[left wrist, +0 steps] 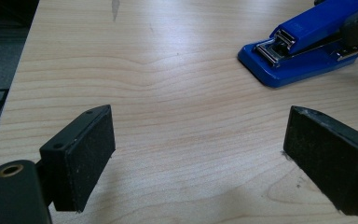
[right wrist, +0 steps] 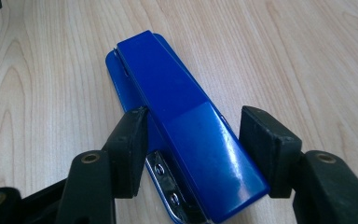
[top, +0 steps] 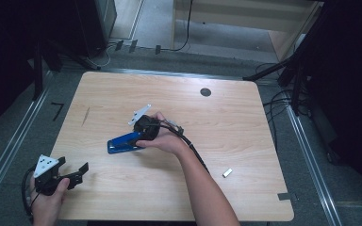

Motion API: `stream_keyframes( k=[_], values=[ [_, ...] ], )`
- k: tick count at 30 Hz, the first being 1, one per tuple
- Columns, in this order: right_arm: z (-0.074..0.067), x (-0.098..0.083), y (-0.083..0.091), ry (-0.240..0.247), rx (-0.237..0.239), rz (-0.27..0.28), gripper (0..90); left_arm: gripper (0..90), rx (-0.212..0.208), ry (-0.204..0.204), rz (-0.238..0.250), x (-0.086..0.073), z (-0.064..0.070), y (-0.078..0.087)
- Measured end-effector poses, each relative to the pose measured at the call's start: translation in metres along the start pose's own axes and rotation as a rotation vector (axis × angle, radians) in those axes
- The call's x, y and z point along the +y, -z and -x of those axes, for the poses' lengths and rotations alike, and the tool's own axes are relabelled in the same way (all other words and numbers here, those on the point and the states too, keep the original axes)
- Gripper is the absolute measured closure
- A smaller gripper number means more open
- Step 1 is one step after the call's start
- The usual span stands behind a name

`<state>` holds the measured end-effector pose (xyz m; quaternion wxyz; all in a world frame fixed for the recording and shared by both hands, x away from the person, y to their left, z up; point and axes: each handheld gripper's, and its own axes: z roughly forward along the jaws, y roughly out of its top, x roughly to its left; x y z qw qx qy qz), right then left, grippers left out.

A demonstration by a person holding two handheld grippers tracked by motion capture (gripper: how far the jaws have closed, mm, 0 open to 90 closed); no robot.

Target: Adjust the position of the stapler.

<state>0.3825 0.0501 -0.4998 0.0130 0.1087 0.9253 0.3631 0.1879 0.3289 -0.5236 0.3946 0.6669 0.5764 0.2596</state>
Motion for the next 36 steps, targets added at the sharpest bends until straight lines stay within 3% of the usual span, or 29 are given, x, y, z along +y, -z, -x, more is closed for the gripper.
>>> stream_keyframes(
  k=[13, 14, 17, 23, 26, 30, 36],
  values=[
    [0.0009, -0.0022, -0.0053, 0.05, 0.0, -0.02, 50.2, 9.6, 0.008, 0.005, -0.001, 0.0001, -0.0002, -0.0002],
    [-0.001, -0.0013, -0.0076, 0.084, -0.004, -0.017, 50.6, 9.6, 0.009, 0.004, -0.002, 0.0001, -0.0002, -0.0003],
    [-0.0015, 0.0014, -0.0084, 0.107, 0.0, -0.035, 51.0, 9.7, 0.013, 0.003, -0.007, 0.0003, -0.0002, -0.0004],
    [0.0032, 0.0013, -0.0077, 0.12, 0.031, -0.033, 52.1, 14.1, 0.014, -0.003, -0.003, 0.0002, 0.0005, -0.0002],
    [0.0031, 0.003, -0.0071, 0.148, 0.05, -0.037, 58.6, 14.0, 0.014, 0.005, 0.002, 0.0, 0.0005, -0.0002],
    [0.001, 0.0034, -0.0057, 0.15, 0.087, -0.068, 64.6, 14.0, 0.013, 0.003, 0.001, 0.0, 0.0004, -0.0001],
    [-0.003, 0.0017, -0.002, 0.149, 0.059, -0.092, 66.9, 14.0, 0.011, 0.005, 0.001, 0.0, 0.0002, -0.0001]
  ],
)
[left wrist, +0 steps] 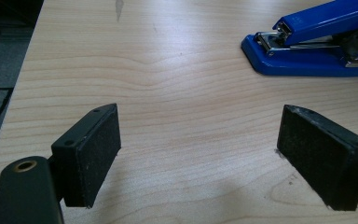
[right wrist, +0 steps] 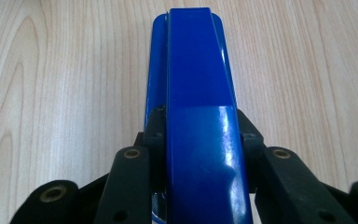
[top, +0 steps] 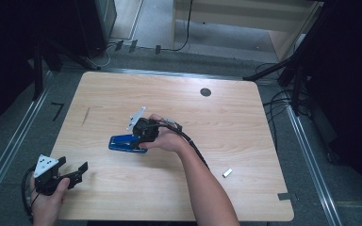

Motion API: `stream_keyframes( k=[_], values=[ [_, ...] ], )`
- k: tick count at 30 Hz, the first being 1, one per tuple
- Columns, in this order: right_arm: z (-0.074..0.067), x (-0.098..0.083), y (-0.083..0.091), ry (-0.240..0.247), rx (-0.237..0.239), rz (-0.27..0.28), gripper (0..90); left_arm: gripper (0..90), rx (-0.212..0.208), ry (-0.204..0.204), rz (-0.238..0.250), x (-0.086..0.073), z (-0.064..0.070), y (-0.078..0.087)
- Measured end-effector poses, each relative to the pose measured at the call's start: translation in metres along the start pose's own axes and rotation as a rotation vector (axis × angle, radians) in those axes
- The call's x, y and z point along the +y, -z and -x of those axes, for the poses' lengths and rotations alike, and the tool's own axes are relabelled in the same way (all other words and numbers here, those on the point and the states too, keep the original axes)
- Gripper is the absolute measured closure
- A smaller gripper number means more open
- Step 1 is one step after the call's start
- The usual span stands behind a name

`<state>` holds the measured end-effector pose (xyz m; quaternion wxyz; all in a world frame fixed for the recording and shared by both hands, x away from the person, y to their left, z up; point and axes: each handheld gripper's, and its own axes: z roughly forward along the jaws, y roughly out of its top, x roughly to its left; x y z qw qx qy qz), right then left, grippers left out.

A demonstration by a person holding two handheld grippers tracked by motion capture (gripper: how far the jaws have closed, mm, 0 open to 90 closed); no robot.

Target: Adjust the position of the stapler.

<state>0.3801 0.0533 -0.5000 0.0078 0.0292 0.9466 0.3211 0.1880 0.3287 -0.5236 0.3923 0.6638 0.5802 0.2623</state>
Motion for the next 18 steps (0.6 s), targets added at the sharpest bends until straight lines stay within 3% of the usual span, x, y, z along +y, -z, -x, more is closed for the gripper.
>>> stream_keyframes(
  k=[4, 9, 18],
  values=[
    [-0.003, -0.003, 0.003, -0.03, -0.031, 0.004, 67.0, 14.0, 0.0, 0.002, 0.001, 0.0, -0.001, 0.0],
    [-0.008, -0.005, 0.013, -0.079, -0.078, 0.05, 67.0, 14.0, 0.0, 0.003, 0.0, 0.0, 0.0, 0.0],
    [-0.017, -0.013, 0.024, -0.112, -0.107, 0.034, 67.0, 14.0, 0.003, 0.003, 0.0, 0.0, 0.0, 0.0]
  ],
)
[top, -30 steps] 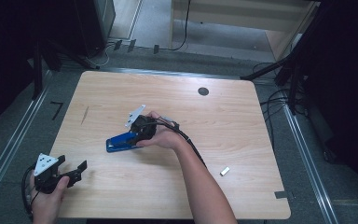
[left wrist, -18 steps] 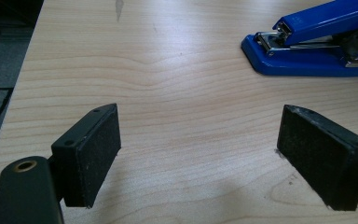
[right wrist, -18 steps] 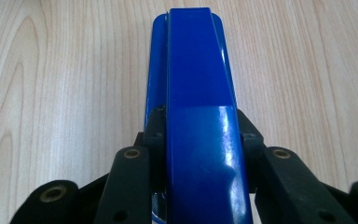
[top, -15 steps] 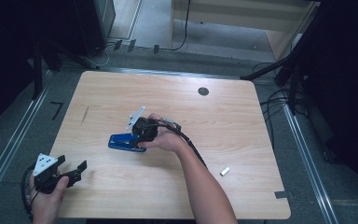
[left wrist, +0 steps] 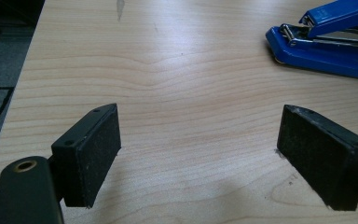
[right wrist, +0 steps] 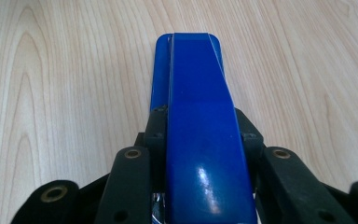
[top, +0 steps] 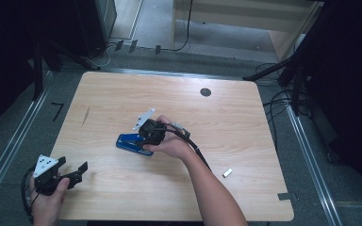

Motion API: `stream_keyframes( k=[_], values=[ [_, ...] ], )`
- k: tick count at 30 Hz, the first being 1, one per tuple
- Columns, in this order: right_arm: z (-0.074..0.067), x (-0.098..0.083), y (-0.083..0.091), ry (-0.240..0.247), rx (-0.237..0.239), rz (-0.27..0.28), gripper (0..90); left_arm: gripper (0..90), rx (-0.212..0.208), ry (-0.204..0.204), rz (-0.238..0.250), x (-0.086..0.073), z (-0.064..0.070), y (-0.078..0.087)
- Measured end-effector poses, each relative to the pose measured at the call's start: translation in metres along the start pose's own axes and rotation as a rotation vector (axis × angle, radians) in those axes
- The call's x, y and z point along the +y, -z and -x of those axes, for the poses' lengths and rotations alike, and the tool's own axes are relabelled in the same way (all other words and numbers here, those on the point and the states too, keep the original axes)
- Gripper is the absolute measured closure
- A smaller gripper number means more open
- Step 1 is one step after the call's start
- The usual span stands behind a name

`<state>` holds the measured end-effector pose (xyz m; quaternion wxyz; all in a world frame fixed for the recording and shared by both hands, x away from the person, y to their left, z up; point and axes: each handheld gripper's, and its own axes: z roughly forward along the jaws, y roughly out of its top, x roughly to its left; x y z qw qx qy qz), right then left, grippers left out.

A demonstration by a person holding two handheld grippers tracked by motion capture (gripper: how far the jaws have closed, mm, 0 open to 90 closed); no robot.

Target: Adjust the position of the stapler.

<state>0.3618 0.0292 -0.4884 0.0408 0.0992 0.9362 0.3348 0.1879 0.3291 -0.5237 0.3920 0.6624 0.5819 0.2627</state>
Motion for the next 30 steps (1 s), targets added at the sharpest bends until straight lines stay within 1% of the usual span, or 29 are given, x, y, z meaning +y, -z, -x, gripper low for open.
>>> stream_keyframes(
  k=[2, 4, 5, 7, 9, 10, 11, 12, 15, 16, 20, 21, 24, 30],
  values=[
    [-0.001, -0.004, 0.001, -0.007, -0.008, -0.008, 67.0, 14.0, 0.001, 0.0, 0.0, 0.0, 0.0, 0.0],
    [-0.002, -0.009, 0.004, -0.027, -0.016, -0.001, 67.0, 14.1, 0.0, -0.001, 0.0, 0.0, 0.0, 0.0],
    [-0.002, -0.009, 0.004, -0.027, -0.016, -0.001, 67.0, 14.1, 0.0, -0.001, 0.0, 0.0, 0.0, 0.0],
    [-0.005, -0.015, 0.009, -0.038, -0.034, -0.005, 67.0, 14.0, 0.002, -0.004, -0.003, 0.0, 0.0, 0.0],
    [-0.006, -0.017, 0.01, -0.044, -0.035, -0.003, 67.0, 14.0, 0.001, -0.005, -0.003, 0.0, 0.0, 0.0],
    [-0.008, -0.023, 0.013, -0.051, -0.039, 0.002, 67.0, 14.0, 0.001, -0.006, -0.003, 0.0, 0.0, 0.0],
    [-0.008, -0.023, 0.013, -0.051, -0.039, 0.002, 67.0, 14.0, 0.001, -0.006, -0.003, 0.0, 0.0, 0.0],
    [-0.011, -0.028, 0.016, -0.069, -0.046, 0.005, 67.0, 14.1, 0.003, -0.003, -0.002, 0.0, 0.001, 0.0],
    [-0.013, -0.033, 0.02, -0.077, -0.056, 0.01, 67.0, 14.0, 0.002, 0.0, 0.001, 0.0, 0.001, 0.0],
    [-0.016, -0.036, 0.023, -0.09, -0.065, 0.002, 67.0, 14.0, 0.003, -0.001, 0.0, 0.0, 0.001, 0.0],
    [-0.02, -0.04, 0.028, -0.094, -0.076, -0.002, 66.9, 14.0, 0.004, -0.003, -0.002, 0.0, 0.001, 0.0],
    [-0.023, -0.044, 0.03, -0.11, -0.075, 0.0, 67.0, 14.0, 0.005, -0.003, -0.002, 0.0, 0.001, 0.0],
    [-0.024, -0.049, 0.033, -0.119, -0.082, 0.001, 67.0, 14.1, 0.005, -0.001, -0.001, 0.0, 0.001, 0.0],
    [-0.029, -0.059, 0.04, -0.125, -0.088, -0.002, 66.9, 14.1, 0.0, -0.007, 0.0, 0.0, 0.001, 0.0]
  ],
)
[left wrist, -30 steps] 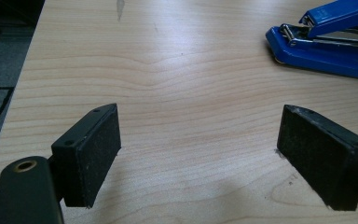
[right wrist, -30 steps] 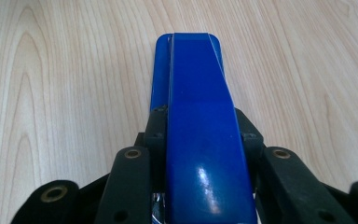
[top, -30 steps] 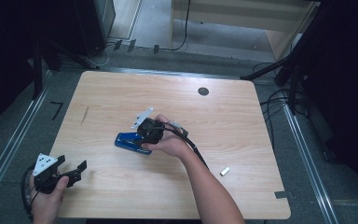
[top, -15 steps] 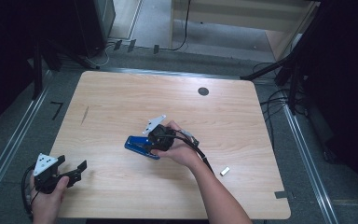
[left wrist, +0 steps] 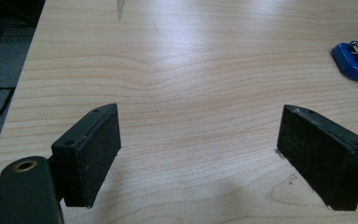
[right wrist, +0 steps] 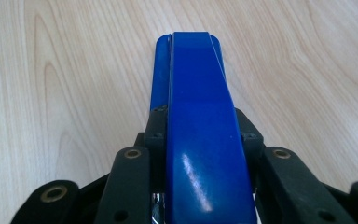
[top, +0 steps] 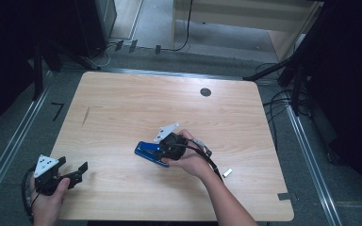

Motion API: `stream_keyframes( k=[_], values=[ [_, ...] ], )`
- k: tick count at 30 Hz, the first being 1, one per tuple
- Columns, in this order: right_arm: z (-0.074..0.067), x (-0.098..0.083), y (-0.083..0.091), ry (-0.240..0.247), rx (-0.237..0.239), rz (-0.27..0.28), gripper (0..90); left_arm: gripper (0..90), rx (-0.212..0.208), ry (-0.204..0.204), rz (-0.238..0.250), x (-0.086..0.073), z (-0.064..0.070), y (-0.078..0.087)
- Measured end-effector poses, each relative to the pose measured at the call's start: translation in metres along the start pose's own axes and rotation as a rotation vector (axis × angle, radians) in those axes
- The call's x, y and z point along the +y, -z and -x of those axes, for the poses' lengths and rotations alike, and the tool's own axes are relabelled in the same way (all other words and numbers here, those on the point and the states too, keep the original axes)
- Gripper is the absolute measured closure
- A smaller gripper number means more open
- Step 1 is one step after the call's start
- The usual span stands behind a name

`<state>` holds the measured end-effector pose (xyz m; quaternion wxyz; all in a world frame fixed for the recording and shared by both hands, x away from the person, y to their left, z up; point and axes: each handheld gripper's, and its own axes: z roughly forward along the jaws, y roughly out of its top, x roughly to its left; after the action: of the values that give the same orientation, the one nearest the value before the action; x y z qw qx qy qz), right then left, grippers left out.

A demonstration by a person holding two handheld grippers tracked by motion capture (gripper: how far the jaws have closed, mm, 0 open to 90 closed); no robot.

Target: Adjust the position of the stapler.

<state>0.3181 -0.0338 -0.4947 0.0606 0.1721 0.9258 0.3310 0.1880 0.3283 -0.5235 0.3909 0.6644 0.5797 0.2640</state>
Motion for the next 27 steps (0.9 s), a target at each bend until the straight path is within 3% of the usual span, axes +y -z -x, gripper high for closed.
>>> stream_keyframes(
  k=[22, 27],
  values=[
    [-0.008, -0.047, 0.026, -0.049, -0.019, 0.035, 66.9, 14.2, 0.004, -0.008, 0.0, 0.0, 0.001, 0.0],
    [-0.011, -0.054, 0.033, -0.041, -0.021, 0.025, 66.9, 14.2, 0.004, -0.013, -0.004, 0.0, 0.002, 0.0]
  ],
)
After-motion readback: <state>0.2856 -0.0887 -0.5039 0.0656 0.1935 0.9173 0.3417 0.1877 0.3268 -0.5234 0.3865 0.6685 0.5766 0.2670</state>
